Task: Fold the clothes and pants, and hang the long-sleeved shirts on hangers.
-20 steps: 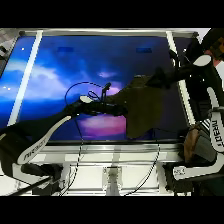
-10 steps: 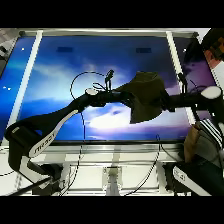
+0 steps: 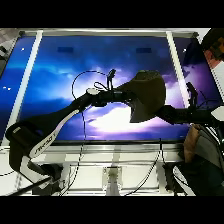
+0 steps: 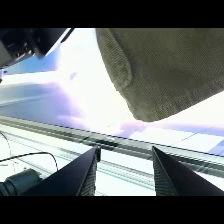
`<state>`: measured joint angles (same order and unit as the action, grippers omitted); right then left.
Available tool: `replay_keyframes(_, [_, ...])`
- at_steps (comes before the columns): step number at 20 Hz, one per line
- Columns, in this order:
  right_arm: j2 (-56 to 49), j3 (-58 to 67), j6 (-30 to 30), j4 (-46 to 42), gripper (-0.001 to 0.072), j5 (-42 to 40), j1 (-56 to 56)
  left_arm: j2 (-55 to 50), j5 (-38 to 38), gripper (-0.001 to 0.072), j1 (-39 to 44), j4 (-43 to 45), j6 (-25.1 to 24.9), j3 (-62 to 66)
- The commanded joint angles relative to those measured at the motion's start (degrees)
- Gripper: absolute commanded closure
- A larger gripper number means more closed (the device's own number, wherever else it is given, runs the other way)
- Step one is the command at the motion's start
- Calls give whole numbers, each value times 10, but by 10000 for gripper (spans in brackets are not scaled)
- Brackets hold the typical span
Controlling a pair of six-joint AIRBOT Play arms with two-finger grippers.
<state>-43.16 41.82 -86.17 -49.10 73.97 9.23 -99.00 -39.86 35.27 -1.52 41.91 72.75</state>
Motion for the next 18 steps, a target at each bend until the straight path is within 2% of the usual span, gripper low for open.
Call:
replay_keyframes(1, [9, -3, -5, -10, 324, -26, 0, 0, -86, 343, 7, 16, -4, 1])
replay_keyframes(4, [9, -3, -24, -8, 339, -45, 0, 1, -152, 345, -3, 16, -4, 1])
replay_keyframes(5, [9, -3, -24, -8, 482, -48, 0, 2, -181, 363, -14, 17, -3, 1])
replay_keyframes(6, [9, -3, -24, -8, 686, -55, 0, 2, -215, 472, -28, 19, 1, 1])
replay_keyframes(7, [9, -3, -24, -7, 692, -70, 0, 2, -260, 661, -46, 25, 0, 1])
replay_keyframes(8, [9, -3, -24, -6, 692, -89, 0, 2, -307, 687, -65, 31, 1, 1])
replay_keyframes(10, [9, -3, -30, -5, 693, -122, 0, 2, -405, 688, -109, 37, 31, 1])
replay_keyframes(12, [8, -3, -32, 4, 695, -116, 0, 3, -453, 690, -153, 59, 61, 1])
replay_keyframes(14, [9, -3, -29, 22, 697, -91, 0, 6, -405, 690, -193, 139, 98, 1])
replay_keyframes(16, [8, -5, -27, 22, 697, -88, 0, 6, -313, 689, -220, 254, 174, 1])
replay_keyframes(18, [8, -4, -16, 24, 696, -81, 0, 6, -263, 671, -226, 308, 185, 1])
